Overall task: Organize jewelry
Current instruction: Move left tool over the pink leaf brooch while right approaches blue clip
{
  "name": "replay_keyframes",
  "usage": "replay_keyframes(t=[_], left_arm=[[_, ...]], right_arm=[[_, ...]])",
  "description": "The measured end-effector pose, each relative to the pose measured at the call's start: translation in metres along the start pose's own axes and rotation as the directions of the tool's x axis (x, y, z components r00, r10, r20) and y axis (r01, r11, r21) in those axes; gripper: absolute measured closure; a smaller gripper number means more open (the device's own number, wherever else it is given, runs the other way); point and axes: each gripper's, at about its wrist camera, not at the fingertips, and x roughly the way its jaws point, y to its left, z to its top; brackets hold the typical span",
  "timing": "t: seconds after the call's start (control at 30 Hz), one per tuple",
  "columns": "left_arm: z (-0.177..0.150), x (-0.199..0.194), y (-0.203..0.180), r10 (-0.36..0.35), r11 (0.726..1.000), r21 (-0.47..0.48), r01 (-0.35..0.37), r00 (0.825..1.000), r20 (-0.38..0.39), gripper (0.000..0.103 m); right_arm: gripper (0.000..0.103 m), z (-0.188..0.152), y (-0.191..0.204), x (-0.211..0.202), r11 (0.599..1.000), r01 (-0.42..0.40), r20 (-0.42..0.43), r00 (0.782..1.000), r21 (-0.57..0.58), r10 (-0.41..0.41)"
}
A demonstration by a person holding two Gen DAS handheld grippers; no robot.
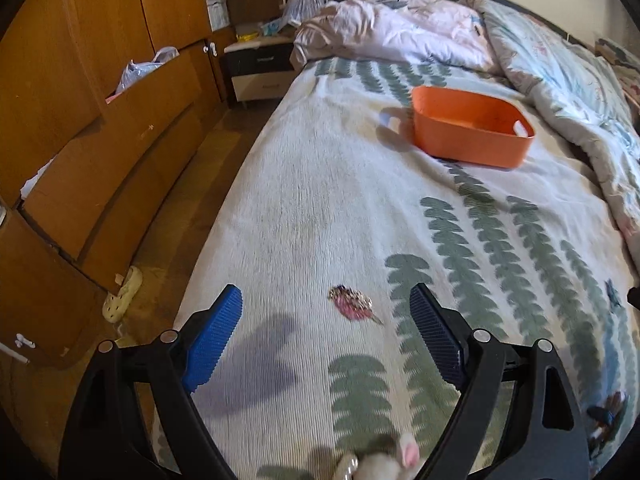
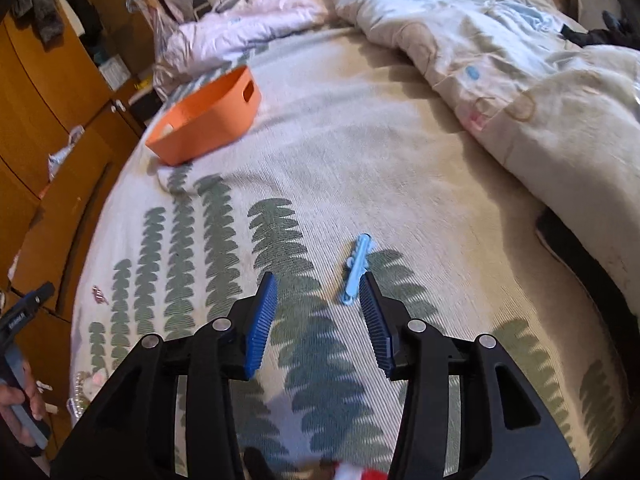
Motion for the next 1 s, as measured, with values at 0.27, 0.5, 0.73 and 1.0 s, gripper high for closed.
replay_keyframes(t=[0.27, 0.5, 0.73, 1.0], left_arm=[[0.004, 0.046, -0.004, 0.023, 0.999, 0.041, -0.018, 0.992, -0.128, 0.018], [0.003, 0.065, 0.001, -0.001, 1.000, 0.029, 0.007, 0.978, -0.207, 0.018], [-0.001, 0.076, -0.006, -0.018, 0.999, 0.035, 0.028, 0.967, -0.253, 0.018], [0.003, 0.079, -0.008, -0.010, 0.999, 0.040, 0.020, 0.969, -0.246, 0.018]], right_arm=[[0.056, 0.009, -0.001, 0.027, 1.000, 0.030, -0.052, 0.998, -0.005, -0.030], [0.056, 0.014, -0.010, 0.041, 0.999, 0.047, -0.086, 0.995, 0.009, -0.046], [0.056, 0.015, -0.005, 0.046, 0.997, 0.074, -0.090, 0.993, -0.020, -0.075], [0.056, 0.016, -0.015, 0.049, 0.996, 0.085, -0.113, 0.990, 0.023, -0.082]])
